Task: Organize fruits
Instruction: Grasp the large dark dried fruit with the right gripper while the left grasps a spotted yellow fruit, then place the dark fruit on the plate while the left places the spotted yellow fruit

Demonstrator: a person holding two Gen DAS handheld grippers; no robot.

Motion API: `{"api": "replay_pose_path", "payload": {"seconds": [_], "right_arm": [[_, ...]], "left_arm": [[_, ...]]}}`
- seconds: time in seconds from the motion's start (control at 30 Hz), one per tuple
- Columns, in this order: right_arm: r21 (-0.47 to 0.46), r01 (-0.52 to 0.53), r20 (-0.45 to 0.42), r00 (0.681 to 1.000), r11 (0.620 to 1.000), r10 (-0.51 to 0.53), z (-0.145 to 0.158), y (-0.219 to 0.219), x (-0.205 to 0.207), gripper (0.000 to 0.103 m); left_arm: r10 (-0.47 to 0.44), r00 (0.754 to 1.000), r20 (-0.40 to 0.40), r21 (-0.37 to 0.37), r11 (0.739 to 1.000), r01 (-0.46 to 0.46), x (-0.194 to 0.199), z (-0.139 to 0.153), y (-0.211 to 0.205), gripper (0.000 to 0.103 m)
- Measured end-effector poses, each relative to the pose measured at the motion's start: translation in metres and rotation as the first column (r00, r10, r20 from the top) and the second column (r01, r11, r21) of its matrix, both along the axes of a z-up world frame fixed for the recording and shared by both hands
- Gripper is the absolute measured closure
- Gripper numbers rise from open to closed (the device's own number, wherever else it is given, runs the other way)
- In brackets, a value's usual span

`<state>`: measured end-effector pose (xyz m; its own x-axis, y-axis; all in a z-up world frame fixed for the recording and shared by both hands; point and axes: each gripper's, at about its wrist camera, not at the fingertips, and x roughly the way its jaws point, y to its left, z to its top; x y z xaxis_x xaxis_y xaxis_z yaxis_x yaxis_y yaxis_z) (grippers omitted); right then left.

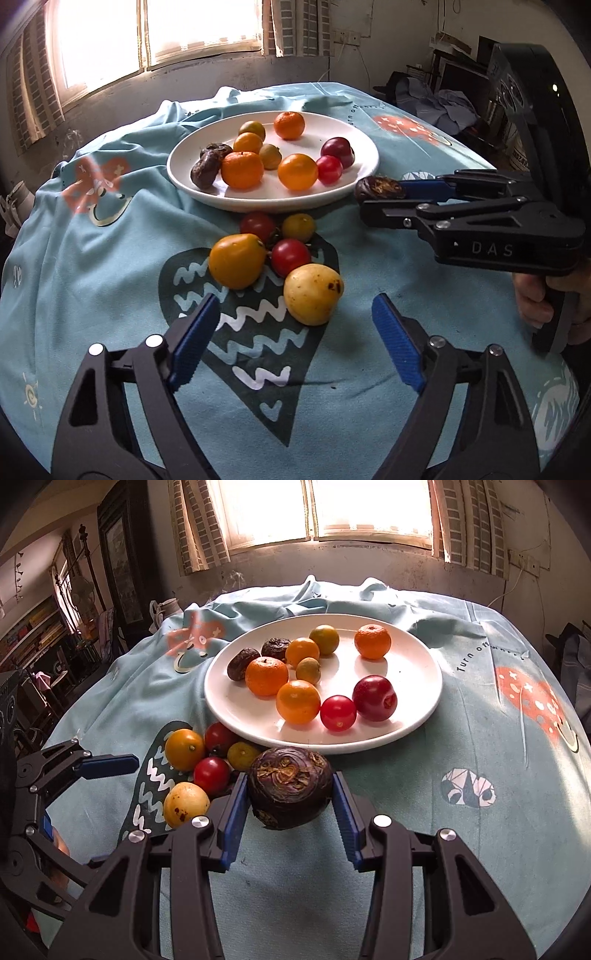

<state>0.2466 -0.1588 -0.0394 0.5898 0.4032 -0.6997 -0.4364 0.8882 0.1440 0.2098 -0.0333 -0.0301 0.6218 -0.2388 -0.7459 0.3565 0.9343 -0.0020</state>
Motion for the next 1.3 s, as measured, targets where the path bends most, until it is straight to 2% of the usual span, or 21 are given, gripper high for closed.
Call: {"api": "replay_pose_path", "payload": {"seconds": [0.07, 0.23, 0.3, 0.37, 0.4, 0.6, 0.8, 0.9, 1.07, 1.23, 1.3], "right_arm": [[0.005, -0.003, -0.001, 1.0, 1.0, 0.003, 0.001, 0.0, 0.0, 0.058], [0.006, 0.001, -0.001, 1.0, 1.0, -0.001, 0.001, 0.0, 0.0, 0.058], [0.01, 0.004, -0.008, 1.0, 1.0, -0.004, 0.001, -0.001, 0.0, 0.058], [0.016, 0.005, -0.012, 1.0, 1.0, -0.005, 0.001, -0.002, 0.001, 0.058], [0.018, 0.006, -0.011, 1.0, 1.0, -0.005, 0.001, -0.002, 0.001, 0.058], [0.026, 0.005, 0.006, 1.0, 1.0, -0.005, 0.006, -0.004, -0.002, 0.058], [0.079, 0.037, 0.044, 0.998, 0.996, -0.04, 0.012, -0.013, 0.002, 0.058], [0.135, 0.083, 0.072, 0.993, 0.987, -0.093, 0.018, -0.02, 0.012, 0.058], [0.165, 0.146, 0.134, 0.976, 0.975, -0.169, 0.023, -0.025, 0.038, 0.058], [0.152, 0.163, 0.154, 0.97, 0.975, -0.187, 0.02, -0.02, 0.072, 0.058], [0.133, 0.159, 0.16, 0.971, 0.978, -0.18, 0.017, -0.015, 0.079, 0.055]], "left_arm": [[0.004, 1.0, -0.006, 0.017, 1.0, -0.004, 0.003, -0.005, -0.004, 0.029], [-0.006, 1.0, -0.022, -0.016, 1.0, 0.006, 0.009, -0.008, -0.006, 0.034], [-0.006, 0.999, -0.037, -0.02, 1.0, 0.005, 0.013, -0.01, -0.007, 0.043], [-0.009, 0.998, -0.067, -0.017, 1.0, 0.007, 0.018, -0.016, -0.01, 0.061], [-0.01, 0.997, -0.083, -0.02, 1.0, 0.008, 0.02, -0.019, -0.01, 0.063], [-0.008, 0.998, -0.057, -0.018, 1.0, 0.007, 0.019, -0.017, -0.011, 0.066], [0.023, 0.998, 0.062, -0.077, 0.997, -0.018, 0.018, 0.025, 0.005, 0.066], [0.063, 0.995, 0.076, -0.101, 0.993, -0.055, 0.043, 0.043, 0.015, 0.066], [0.112, 0.99, 0.085, -0.112, 0.988, -0.103, 0.095, 0.052, 0.018, 0.066], [0.132, 0.989, 0.066, -0.066, 0.99, -0.128, 0.142, 0.046, 0.008, 0.066], [0.157, 0.986, 0.053, -0.049, 0.987, -0.155, 0.153, 0.044, 0.007, 0.06]]}}
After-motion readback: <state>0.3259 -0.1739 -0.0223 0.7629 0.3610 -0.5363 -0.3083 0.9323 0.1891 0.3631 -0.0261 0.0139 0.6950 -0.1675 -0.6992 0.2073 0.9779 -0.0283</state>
